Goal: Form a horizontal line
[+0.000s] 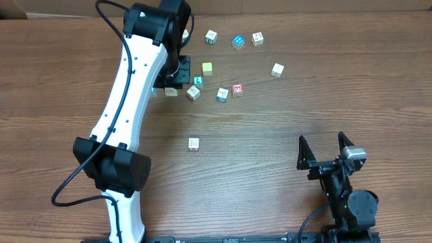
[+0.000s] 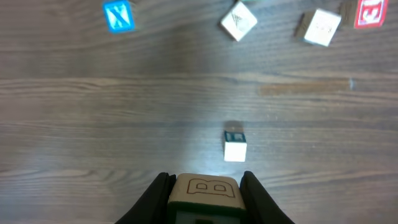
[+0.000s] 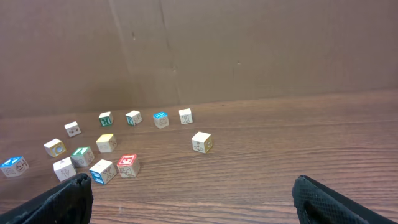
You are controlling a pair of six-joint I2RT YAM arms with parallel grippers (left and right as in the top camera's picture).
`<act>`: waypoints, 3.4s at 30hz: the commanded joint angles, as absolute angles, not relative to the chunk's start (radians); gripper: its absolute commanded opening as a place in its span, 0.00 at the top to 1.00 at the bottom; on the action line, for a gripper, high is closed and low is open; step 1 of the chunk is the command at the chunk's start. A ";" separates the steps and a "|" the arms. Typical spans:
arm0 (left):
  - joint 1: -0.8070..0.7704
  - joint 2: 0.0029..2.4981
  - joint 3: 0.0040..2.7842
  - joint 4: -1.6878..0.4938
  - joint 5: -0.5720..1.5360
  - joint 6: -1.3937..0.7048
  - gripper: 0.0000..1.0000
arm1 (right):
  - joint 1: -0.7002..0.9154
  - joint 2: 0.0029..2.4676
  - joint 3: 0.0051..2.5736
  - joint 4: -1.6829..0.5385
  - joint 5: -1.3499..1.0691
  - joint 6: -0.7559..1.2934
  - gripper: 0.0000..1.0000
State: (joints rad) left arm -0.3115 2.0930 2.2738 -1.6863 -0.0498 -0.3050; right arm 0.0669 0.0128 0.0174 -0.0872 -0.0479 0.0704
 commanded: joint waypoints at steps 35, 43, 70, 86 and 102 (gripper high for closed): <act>-0.336 2.069 1.546 -1.278 -0.069 -0.480 0.95 | 0.073 0.003 0.008 -0.081 -0.047 0.062 0.00; -0.336 2.069 1.539 -1.281 -0.070 -0.479 0.87 | 0.073 0.003 0.008 -0.081 -0.047 0.062 0.00; -0.336 2.069 1.530 -1.282 -0.070 -0.479 0.64 | 0.073 0.003 0.008 -0.081 -0.047 0.062 0.00; -0.336 2.069 1.514 -1.278 -0.082 -0.478 0.70 | 0.073 0.003 0.008 -0.081 -0.047 0.062 0.00; -0.336 2.069 1.514 -1.278 -0.089 -0.373 0.50 | 0.073 0.003 0.008 -0.081 -0.047 0.062 0.00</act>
State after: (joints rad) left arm -0.3340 2.0911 1.5246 -1.2697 -0.0727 -0.4225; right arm 0.0669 0.0128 0.0174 -0.0868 -0.0479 0.0700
